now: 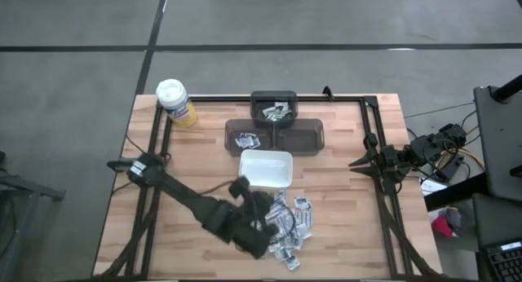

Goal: Pick & Place First Aid Supplies
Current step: Put the alcohol pad into the left black bin

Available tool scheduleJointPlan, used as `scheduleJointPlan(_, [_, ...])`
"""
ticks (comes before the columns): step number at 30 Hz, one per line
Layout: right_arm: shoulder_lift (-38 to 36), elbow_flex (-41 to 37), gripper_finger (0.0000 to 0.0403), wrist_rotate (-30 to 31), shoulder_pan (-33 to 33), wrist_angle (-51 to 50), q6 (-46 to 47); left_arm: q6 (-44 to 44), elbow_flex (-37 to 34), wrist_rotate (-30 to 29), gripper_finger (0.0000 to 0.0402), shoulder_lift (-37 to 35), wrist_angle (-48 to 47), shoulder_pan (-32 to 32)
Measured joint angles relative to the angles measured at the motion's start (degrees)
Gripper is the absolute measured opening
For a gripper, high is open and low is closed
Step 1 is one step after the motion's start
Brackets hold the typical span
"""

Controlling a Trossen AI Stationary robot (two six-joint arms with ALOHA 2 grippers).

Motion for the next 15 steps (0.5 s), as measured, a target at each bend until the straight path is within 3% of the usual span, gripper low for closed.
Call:
scheduleJointPlan(4, [-0.02,0.00,0.0059,0.01,0.01,-0.01,-0.02,6.94,0.00,-4.21,0.0000,-1.41,-0.35,4.84])
scheduleJointPlan(15, [0.00,0.00,0.0059,0.00,0.01,-0.01,-0.04,44.72,-0.09,8.72,0.0000,-1.55,-0.86,24.37])
